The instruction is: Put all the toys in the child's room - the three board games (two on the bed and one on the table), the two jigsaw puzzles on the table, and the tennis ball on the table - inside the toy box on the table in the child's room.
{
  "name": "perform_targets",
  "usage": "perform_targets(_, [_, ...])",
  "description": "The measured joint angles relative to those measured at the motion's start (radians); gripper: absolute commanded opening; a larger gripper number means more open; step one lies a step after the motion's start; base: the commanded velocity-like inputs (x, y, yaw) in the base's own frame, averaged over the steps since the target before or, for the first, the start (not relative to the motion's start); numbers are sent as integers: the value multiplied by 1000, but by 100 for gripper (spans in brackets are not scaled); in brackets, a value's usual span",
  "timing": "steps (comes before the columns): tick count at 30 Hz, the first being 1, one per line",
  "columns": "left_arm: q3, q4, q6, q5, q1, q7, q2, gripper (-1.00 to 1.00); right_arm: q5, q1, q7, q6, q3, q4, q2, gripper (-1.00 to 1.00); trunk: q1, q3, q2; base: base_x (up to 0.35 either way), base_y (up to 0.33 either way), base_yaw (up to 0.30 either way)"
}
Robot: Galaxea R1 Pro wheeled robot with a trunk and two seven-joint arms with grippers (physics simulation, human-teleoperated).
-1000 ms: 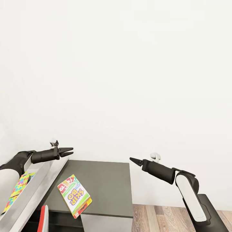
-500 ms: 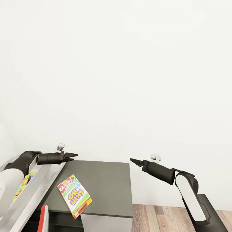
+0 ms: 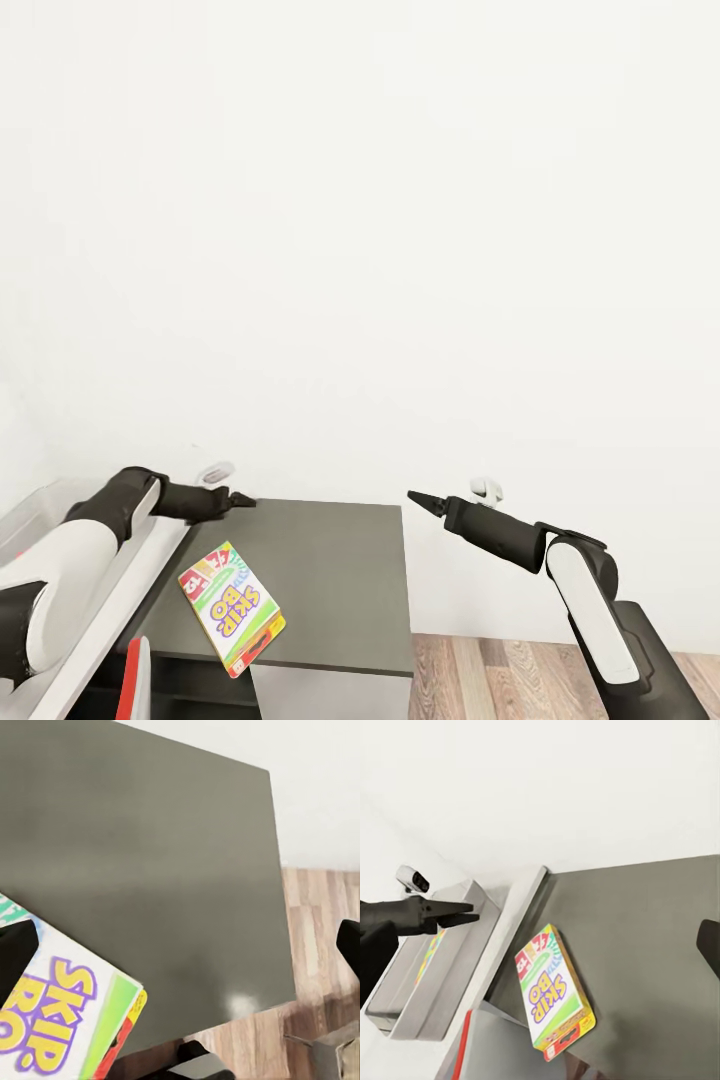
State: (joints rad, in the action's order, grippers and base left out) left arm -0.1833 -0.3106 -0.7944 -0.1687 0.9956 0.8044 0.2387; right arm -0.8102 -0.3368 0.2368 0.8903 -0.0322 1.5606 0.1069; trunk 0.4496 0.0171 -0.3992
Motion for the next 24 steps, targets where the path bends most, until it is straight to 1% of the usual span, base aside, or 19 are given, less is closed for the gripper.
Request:
perform_targets(1, [0, 0, -3, 1, 0, -16, -1, 100, 0, 0, -1, 0, 0, 0, 0, 100, 0, 0, 0, 0, 0, 0])
perform_targets(3, [-1, 0, -17, 2, 0, -66, -3, 100, 0, 0, -3, 0, 0, 0, 0, 100, 0, 0, 0, 0, 0, 0])
perform_targets(6, [-2, 0, -27, 2, 0, -114, -4, 100, 1, 0, -4, 0, 0, -1, 0, 100, 0, 0, 0, 0, 0, 0])
perform_targets(8, [-3, 0, -31, 1, 0, -158, -5, 100, 1, 0, -4, 0, 0, -1, 0, 100, 0, 0, 0, 0, 0, 0])
perform_targets(9, [-5, 0, -32, 2, 0, -189, -5, 100, 1, 0, -4, 0, 0, -1, 0, 100, 0, 0, 0, 0, 0, 0])
perform_targets(11, [-6, 0, -34, 4, 0, -222, -5, 100, 1, 0, -5, 0, 0, -1, 0, 100, 0, 0, 0, 0, 0, 0])
perform_targets(13, [-9, 0, -35, 6, 0, -279, -5, 100, 1, -1, -5, 0, 0, -1, 0, 100, 0, 0, 0, 0, 0, 0])
perform_targets(16, [-10, 0, -35, 8, 0, -327, -5, 100, 1, -1, -13, 0, 0, -1, -1, 100, 0, 0, 0, 0, 0, 0])
perform_targets(20, [-9, 0, -35, 6, 0, -369, -5, 100, 1, -2, -30, 0, 0, -1, -1, 100, 0, 0, 0, 0, 0, 0])
perform_targets(24, [-10, 3, -35, 6, 0, -439, -4, 100, 1, -2, -41, 0, 0, -1, -2, 100, 0, 0, 0, 0, 0, 0])
